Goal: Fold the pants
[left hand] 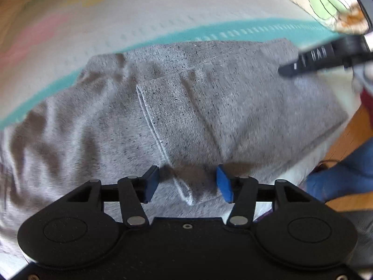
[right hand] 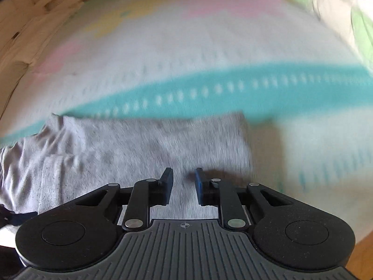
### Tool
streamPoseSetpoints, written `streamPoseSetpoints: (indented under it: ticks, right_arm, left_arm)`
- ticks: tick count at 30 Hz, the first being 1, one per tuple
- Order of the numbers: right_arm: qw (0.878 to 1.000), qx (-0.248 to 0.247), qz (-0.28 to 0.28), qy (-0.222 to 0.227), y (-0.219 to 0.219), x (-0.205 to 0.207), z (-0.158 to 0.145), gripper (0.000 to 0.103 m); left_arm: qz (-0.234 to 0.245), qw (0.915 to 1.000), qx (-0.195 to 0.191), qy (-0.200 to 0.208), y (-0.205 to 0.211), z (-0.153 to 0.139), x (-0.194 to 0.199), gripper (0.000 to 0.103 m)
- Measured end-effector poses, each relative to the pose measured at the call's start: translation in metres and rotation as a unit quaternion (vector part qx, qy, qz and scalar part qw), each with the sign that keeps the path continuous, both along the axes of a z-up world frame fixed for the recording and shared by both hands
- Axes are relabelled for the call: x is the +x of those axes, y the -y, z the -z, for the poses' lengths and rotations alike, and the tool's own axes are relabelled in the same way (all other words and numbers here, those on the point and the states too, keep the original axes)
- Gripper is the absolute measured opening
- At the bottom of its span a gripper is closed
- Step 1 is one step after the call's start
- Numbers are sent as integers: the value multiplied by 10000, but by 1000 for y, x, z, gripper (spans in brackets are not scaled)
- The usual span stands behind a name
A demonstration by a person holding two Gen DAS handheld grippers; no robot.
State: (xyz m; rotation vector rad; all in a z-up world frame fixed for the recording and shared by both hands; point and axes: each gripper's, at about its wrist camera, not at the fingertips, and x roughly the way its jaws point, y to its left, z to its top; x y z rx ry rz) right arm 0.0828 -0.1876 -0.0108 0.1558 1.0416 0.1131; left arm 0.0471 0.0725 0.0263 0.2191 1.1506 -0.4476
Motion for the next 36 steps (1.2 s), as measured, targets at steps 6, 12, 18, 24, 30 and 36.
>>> streamPoseSetpoints:
  ticks: [6, 12, 18, 24, 30, 36]
  right_arm:
    - [9907, 763, -1126, 53, -60, 1, -10, 19]
    - [9742, 791, -2090, -300, -128, -2, 1, 19]
    - [9643, 328, -2504, -796, -169, -6, 17, 20]
    - [9646, 310, -2447, -930, -174, -2, 25, 20]
    - [9652, 370, -2399, -976, -172, 0, 25, 20]
    - [9658, 435, -2356, -993, -170, -1, 24, 20]
  left_arm:
    - [-1050, 9932, -291, 405, -59, -30, 14, 60]
    - [-2499, 9641, -314, 838, -152, -47, 25, 61]
    - [-3545, 9305, -321, 867, -226, -43, 14, 64]
    - [-4326, 8961, -543, 832, -276, -35, -1, 82]
    - [-4815, 8716, -901, 180, -294, -2, -3, 84]
    - [-5123, 8498, -1230, -166, -297, 21, -2, 101]
